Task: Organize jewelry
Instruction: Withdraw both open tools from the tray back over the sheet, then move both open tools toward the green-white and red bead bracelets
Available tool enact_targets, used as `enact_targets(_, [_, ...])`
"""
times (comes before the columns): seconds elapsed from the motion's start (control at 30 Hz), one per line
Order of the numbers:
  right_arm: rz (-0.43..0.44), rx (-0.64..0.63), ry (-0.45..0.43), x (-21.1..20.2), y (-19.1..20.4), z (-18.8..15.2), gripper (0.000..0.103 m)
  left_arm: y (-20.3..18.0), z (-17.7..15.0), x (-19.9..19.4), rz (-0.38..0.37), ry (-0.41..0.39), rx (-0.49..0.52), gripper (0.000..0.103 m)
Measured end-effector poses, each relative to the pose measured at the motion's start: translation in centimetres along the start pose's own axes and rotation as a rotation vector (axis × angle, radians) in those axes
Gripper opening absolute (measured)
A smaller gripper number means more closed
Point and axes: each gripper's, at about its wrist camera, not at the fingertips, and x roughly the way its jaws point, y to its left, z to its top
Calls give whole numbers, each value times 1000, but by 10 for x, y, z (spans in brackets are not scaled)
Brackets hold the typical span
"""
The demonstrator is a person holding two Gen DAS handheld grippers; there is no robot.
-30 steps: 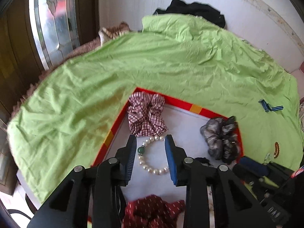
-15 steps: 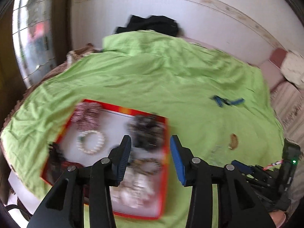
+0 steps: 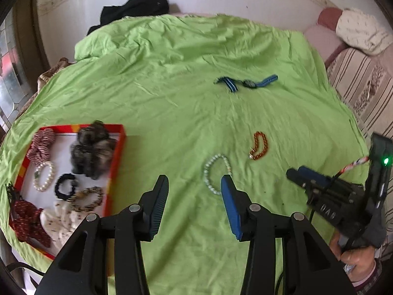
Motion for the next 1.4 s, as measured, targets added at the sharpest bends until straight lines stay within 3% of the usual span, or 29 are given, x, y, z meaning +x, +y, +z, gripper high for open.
enact_targets(0.53, [-20,22,4,7,-28,8,39,-37,-4,56,-5,72,3,43])
enact_targets(1.4, [-46,11,8,11,-27,5,39,-27,-8,61,28,66,-16,43])
